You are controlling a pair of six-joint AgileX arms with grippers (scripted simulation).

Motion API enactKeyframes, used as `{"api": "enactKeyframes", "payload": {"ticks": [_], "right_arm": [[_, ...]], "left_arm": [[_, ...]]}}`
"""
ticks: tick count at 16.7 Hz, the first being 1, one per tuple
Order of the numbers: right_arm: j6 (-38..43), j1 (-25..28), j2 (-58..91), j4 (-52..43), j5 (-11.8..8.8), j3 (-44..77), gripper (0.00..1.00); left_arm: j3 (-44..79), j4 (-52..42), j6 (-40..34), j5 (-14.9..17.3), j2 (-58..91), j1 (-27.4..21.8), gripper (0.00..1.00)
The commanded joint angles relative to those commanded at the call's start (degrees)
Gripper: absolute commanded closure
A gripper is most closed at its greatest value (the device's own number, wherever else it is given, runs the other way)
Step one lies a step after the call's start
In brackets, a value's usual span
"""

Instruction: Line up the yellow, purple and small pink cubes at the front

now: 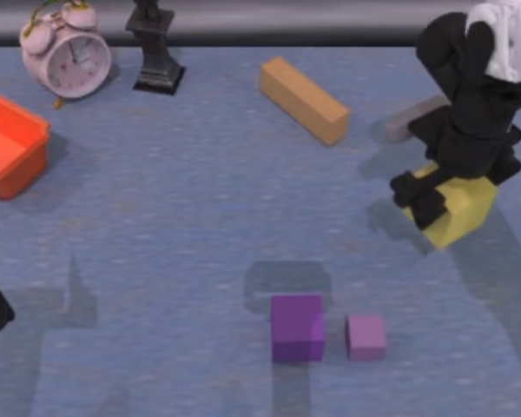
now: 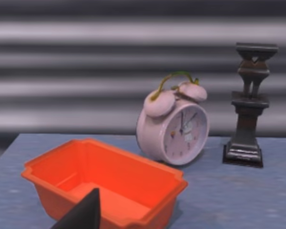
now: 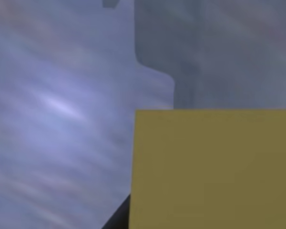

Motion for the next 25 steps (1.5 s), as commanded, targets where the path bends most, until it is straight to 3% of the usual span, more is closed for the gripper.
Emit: {"api": "enactKeyframes", "payload": {"ticks": [6, 10, 14, 21, 25], "right_arm": [[0.2, -0.2, -0.5, -1.0, 0.0, 0.6, 1.00], [6.3, 4.0, 1.8, -2.9, 0.1, 4.5, 1.00], [21.3, 12.4, 6.0, -6.7, 0.2, 11.8, 1.00], [56.8, 30.3, 13.1, -14.0, 0.2, 25.5, 1.00], [68.4, 37.3, 14.7, -16.2, 0.5, 30.5, 1.00]], "left_arm": [[0.0, 0.0, 0.0, 0.0, 0.0, 0.0, 0.00], [0.0, 0.0, 0.0, 0.0, 0.0, 0.0, 0.00], [0.0, 0.0, 0.0, 0.0, 0.0, 0.0, 0.00], [0.0, 0.0, 0.0, 0.0, 0.0, 0.0, 0.00], [0.0, 0.0, 0.0, 0.0, 0.0, 0.0, 0.00]]}}
